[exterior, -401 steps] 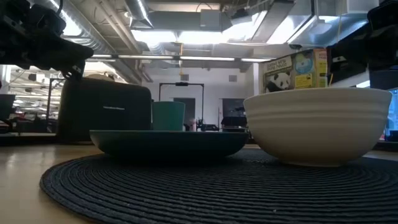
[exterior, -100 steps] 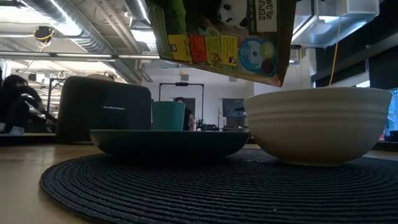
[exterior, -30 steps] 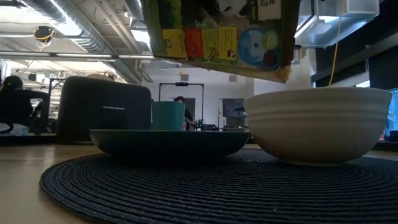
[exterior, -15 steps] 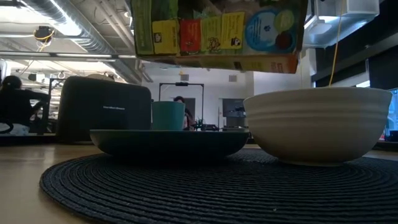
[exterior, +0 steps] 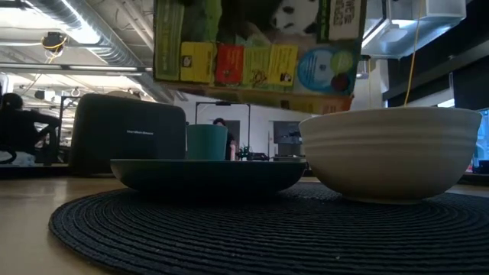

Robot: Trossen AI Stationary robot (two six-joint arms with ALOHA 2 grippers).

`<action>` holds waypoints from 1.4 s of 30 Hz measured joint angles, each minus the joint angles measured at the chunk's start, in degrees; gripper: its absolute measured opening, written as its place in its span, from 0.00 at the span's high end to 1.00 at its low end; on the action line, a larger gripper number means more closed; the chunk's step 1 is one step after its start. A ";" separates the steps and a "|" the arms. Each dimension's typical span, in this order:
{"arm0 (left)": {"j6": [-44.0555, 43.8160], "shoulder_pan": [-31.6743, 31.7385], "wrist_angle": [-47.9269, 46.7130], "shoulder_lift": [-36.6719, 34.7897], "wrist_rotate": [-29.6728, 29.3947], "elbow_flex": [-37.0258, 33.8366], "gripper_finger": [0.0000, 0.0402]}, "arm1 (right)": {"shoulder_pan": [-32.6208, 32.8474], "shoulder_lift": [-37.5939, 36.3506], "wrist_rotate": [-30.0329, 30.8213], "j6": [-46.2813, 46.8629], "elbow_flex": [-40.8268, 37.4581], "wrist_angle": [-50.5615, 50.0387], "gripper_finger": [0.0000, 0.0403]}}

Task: Arrange a breakfast setting
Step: Pour the cereal from the cereal box into the white bowl

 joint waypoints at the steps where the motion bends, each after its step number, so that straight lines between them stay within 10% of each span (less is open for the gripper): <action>1: -0.78 0.12 0.20 -0.05 0.11 -0.57 0.49 | 0.00 0.00 -0.70 0.01 0.00 0.37 0.28; 42: -6.26 0.21 2.94 -5.39 2.90 -2.33 0.49 | -0.04 -0.07 -2.81 -4.42 0.00 5.25 0.28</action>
